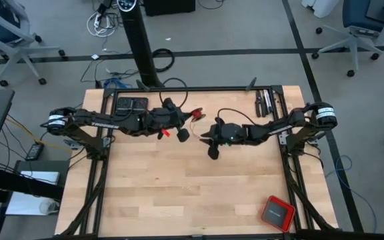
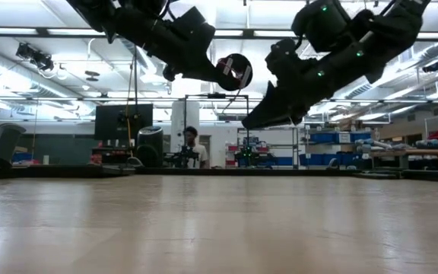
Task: Coil cords
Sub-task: Coil the red wire onto the spool
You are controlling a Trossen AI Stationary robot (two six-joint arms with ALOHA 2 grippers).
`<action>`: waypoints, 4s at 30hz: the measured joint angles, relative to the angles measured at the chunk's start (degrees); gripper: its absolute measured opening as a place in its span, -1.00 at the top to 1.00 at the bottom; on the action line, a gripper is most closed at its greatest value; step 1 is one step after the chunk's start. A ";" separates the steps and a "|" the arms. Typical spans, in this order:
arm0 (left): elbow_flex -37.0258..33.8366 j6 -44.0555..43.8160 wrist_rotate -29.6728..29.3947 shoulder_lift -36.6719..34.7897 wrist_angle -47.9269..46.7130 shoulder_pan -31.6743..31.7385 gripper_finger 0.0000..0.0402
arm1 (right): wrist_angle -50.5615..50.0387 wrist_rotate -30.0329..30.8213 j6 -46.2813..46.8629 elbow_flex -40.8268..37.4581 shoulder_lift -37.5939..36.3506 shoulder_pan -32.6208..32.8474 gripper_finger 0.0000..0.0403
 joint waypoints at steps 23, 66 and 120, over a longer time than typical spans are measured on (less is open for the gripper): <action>0.00 -13.22 -4.75 0.15 0.78 1.16 1.00 | 19.28 9.51 -8.55 -4.99 0.55 3.79 0.40; -0.07 -14.62 7.24 0.15 10.17 0.35 1.00 | 18.75 3.34 -8.82 -4.91 0.57 -5.70 0.98; -0.15 2.04 14.58 5.09 1.18 0.17 1.00 | 6.57 0.78 -21.71 7.57 -4.20 -0.52 0.65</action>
